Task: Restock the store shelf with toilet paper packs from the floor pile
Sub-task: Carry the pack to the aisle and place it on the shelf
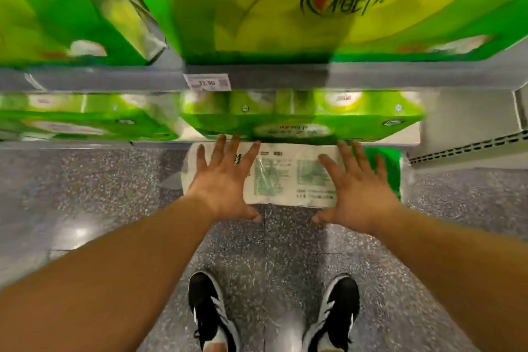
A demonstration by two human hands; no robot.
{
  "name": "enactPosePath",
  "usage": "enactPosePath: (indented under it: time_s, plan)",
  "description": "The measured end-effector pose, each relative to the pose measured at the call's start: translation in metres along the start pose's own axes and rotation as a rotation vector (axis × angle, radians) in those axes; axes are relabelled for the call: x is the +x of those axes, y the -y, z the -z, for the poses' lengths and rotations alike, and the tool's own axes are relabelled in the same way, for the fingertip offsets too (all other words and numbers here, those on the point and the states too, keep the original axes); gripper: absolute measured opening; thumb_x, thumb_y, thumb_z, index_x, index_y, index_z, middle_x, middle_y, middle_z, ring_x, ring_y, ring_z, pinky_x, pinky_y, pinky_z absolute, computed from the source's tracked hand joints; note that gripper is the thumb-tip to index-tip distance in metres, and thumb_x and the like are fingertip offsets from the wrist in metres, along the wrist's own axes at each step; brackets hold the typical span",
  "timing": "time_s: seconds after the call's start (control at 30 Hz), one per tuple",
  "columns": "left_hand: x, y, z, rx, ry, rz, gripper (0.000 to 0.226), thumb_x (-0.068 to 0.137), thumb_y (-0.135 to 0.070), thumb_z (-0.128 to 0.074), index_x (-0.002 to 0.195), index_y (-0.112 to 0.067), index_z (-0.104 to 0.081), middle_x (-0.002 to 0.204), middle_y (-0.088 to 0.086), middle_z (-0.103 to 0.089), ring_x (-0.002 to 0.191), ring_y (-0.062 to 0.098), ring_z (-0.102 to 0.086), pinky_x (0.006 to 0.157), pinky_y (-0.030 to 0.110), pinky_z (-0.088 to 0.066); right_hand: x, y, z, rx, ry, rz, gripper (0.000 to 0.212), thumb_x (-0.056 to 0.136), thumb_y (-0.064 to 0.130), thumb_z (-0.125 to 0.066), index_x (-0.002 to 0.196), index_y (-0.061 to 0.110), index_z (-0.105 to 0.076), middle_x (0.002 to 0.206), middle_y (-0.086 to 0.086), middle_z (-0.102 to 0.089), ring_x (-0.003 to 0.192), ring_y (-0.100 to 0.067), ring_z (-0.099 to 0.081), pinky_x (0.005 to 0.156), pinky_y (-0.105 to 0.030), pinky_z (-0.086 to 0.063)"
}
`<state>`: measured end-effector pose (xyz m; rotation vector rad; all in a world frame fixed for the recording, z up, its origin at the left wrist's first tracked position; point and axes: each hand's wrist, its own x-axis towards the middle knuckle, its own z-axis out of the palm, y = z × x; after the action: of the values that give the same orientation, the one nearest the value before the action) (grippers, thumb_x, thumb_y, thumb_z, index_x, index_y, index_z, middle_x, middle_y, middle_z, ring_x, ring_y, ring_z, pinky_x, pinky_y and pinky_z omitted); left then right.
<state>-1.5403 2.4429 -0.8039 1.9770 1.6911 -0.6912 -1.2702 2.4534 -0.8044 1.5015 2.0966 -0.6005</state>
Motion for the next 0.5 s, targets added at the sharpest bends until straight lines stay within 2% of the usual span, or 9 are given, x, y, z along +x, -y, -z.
enactPosePath:
  time_s: [0.07,0.13,0.27,0.5]
  plan:
    - [0.005,0.001,-0.004,-0.012,-0.016,0.007,0.148,0.059,-0.080,-0.077,0.149,-0.040,0.033,0.164,0.005,0.029,0.152,0.034,0.025,0.118,0.063,0.013,0.005,-0.001,-0.002,0.002,-0.026,0.006,0.125,0.067,0.083,-0.067,0.154,0.037,0.010,0.165,-0.007,0.030,0.152,-0.033,0.026,0.119,-0.065,0.008]
    - [0.008,0.003,-0.006,-0.009,-0.051,0.009,0.143,0.063,-0.074,-0.078,0.150,-0.041,0.031,0.165,0.007,0.021,0.153,0.035,0.016,0.119,0.064,0.007,0.010,-0.001,-0.001,0.007,-0.040,0.005,0.122,0.068,0.080,-0.069,0.151,0.039,0.009,0.165,-0.008,0.026,0.153,-0.034,0.021,0.119,-0.066,0.005]
    - [0.006,0.002,0.001,0.029,-0.099,-0.018,0.129,0.070,-0.066,-0.075,0.154,-0.039,0.018,0.159,0.012,-0.006,0.147,0.036,-0.006,0.119,0.063,-0.011,0.012,0.007,0.008,-0.011,-0.027,-0.009,0.113,0.072,0.071,-0.071,0.151,0.036,0.003,0.165,-0.012,0.001,0.152,-0.040,-0.002,0.120,-0.066,-0.005]
    - [-0.051,0.020,0.044,0.031,-0.170,-0.048,0.127,0.067,-0.074,-0.070,0.156,-0.041,0.015,0.156,0.010,-0.013,0.146,0.034,-0.007,0.119,0.067,-0.003,-0.036,0.024,0.057,-0.066,-0.077,0.019,0.115,0.068,0.078,-0.065,0.153,0.035,-0.002,0.161,-0.011,-0.012,0.147,-0.037,-0.015,0.121,-0.060,-0.009]
